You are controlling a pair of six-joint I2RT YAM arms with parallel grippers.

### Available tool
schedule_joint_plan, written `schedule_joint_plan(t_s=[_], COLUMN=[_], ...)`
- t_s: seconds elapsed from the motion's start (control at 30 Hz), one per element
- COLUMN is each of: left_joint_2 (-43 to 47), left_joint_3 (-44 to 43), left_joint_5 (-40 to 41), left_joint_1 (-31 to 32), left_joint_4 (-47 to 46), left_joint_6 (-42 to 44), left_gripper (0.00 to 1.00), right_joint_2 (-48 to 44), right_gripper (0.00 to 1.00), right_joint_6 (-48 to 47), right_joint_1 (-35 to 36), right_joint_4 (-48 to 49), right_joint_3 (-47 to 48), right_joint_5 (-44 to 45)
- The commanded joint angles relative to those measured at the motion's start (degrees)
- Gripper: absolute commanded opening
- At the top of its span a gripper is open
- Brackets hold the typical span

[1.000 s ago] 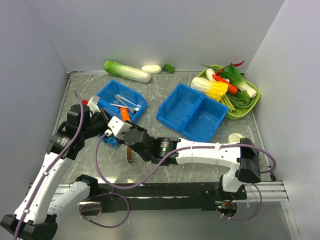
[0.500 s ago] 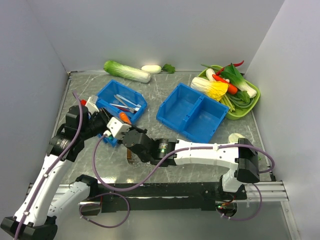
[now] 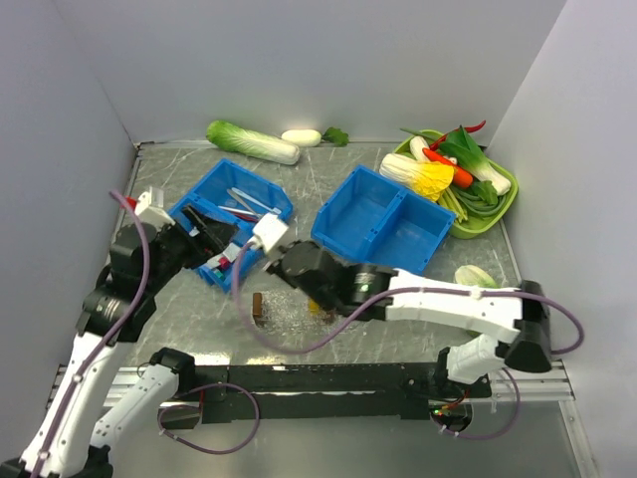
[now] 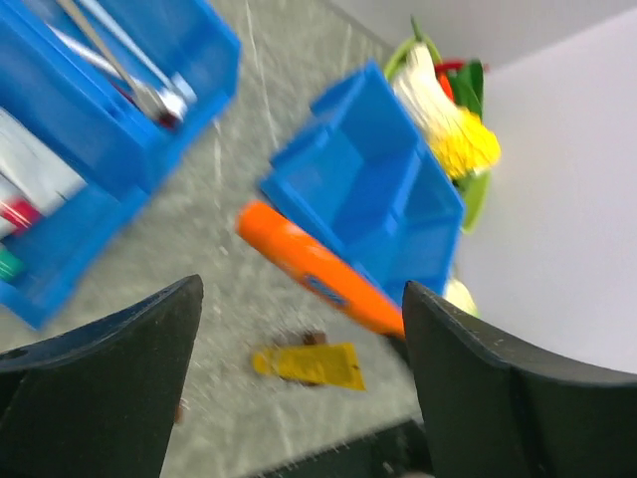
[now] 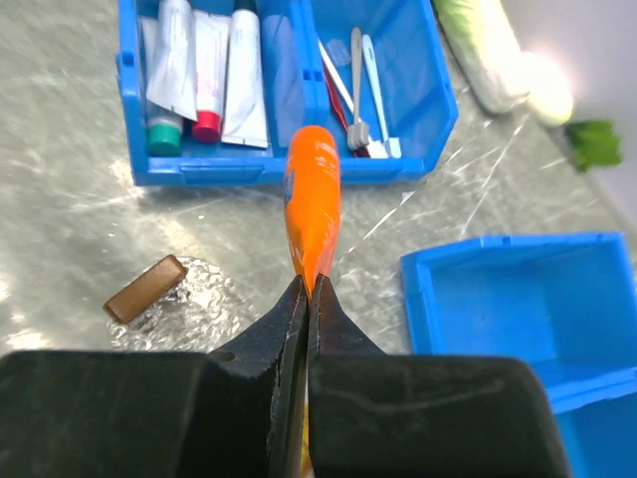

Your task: Prepare toiletry sets of a toothbrush and toothpaste on the tray

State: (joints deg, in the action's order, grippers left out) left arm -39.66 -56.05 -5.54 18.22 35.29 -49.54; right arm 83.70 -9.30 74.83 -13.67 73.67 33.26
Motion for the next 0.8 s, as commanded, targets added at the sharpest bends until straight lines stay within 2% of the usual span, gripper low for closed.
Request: schedule_joint_plan(t_s=[0.0,0.07,0.27,0.5,0.7,0.77], left_joint_2=[4.50,5.21,2.92,1.69,-1.29,-2.43], left_joint_3=[3.92,5.33,6.92,9.38,9.47,9.03], left_joint_5=[7.48,4.85,-5.43,-8.87,-13.44,-13.62], left_joint_1=[0.06,0.06,3.31,16.03,23.78,25.46], left_joint_4=[-7.50,-11.36,-17.53,-23.86,-26.24,-25.36], left_joint_6=[11.79,15.68,27.55,45.64,52.60,53.93], left_gripper=[0.86,0.87,0.87,0.88,0.89,0.92], right_joint_2=[-9.34,-11.71,-14.62,-15.59,-13.66,-13.13], right_gripper=[0.00,0.00,0.00,0.00,0.00,0.00], right_joint_6=[9.12,12.17,15.18,17.47,18.18,18.61], right_joint_1=[-4.77,-8.90,-17.51,-22.62,-23.85,-24.11], right_joint_4=[-5.99,-8.29,-17.96,-23.50,-26.93,-27.37], right_joint_3=[0.16,0.42,2.97,5.87,8.15,8.77], right_joint_5=[-11.61,-19.14,-30.69,-43.53,-48.80,-51.17])
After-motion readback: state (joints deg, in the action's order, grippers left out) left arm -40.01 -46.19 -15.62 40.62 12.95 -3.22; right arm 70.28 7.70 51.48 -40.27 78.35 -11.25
